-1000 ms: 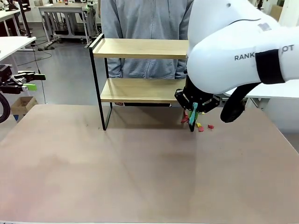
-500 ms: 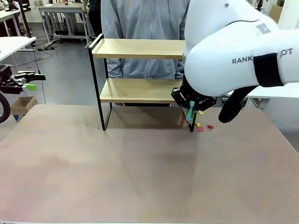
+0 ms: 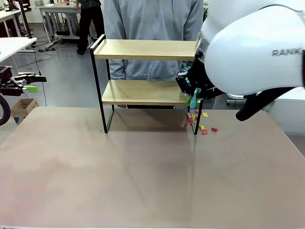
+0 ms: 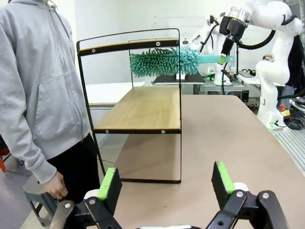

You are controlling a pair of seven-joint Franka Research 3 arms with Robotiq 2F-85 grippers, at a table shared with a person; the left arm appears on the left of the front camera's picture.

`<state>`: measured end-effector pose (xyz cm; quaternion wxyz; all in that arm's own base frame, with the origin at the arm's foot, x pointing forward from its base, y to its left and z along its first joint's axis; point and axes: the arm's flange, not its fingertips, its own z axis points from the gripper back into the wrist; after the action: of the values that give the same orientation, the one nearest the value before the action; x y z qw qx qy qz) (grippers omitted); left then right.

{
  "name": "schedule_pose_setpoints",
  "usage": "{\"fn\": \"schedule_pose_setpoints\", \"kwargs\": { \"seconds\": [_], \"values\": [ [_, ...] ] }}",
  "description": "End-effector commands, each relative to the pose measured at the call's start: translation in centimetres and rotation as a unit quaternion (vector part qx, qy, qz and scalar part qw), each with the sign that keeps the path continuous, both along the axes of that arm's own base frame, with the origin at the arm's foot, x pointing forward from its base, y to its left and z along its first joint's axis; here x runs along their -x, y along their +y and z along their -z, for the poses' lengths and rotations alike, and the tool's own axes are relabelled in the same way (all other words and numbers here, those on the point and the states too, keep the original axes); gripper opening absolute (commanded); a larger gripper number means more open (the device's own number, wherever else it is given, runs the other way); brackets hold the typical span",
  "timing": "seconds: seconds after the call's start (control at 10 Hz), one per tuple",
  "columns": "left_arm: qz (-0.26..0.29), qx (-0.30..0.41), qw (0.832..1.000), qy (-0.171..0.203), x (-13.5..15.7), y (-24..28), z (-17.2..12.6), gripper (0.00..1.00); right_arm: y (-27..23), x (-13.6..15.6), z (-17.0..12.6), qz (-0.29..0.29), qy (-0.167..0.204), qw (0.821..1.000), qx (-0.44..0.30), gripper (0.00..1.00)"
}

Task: Clean the shelf.
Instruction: Clean the specific section of the Shelf indicated by the human with the Duster.

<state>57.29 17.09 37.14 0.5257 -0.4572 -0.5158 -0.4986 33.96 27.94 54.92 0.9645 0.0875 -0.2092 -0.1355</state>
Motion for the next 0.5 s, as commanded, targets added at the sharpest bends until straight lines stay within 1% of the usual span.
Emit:
{"fn": "schedule_pose_setpoints", "kwargs": {
  "seconds": [0.0, 0.2, 0.3, 0.4],
  "values": [
    [0.000, 0.000, 1.000, -0.003, 0.1, 0.0, -0.3, 1.00, -3.0, 1.3, 0.7, -0.091, 0.002, 0.994, -0.063, 0.13],
    [0.000, 0.000, 1.000, -0.003, 0.1, 0.0, -0.3, 1.00, -5.4, 2.3, 0.9, -0.191, 0.016, 0.976, -0.100, 0.13],
    [0.000, 0.000, 1.000, -0.003, 0.1, 0.0, -0.3, 1.00, -6.3, 2.6, 1.1, -0.244, 0.015, 0.963, -0.115, 0.13],
    [0.000, 0.000, 1.000, -0.003, 0.1, 0.0, -0.3, 1.00, -7.1, 3.0, 1.5, -0.304, 0.015, 0.945, -0.121, 0.13]
  ]
}}
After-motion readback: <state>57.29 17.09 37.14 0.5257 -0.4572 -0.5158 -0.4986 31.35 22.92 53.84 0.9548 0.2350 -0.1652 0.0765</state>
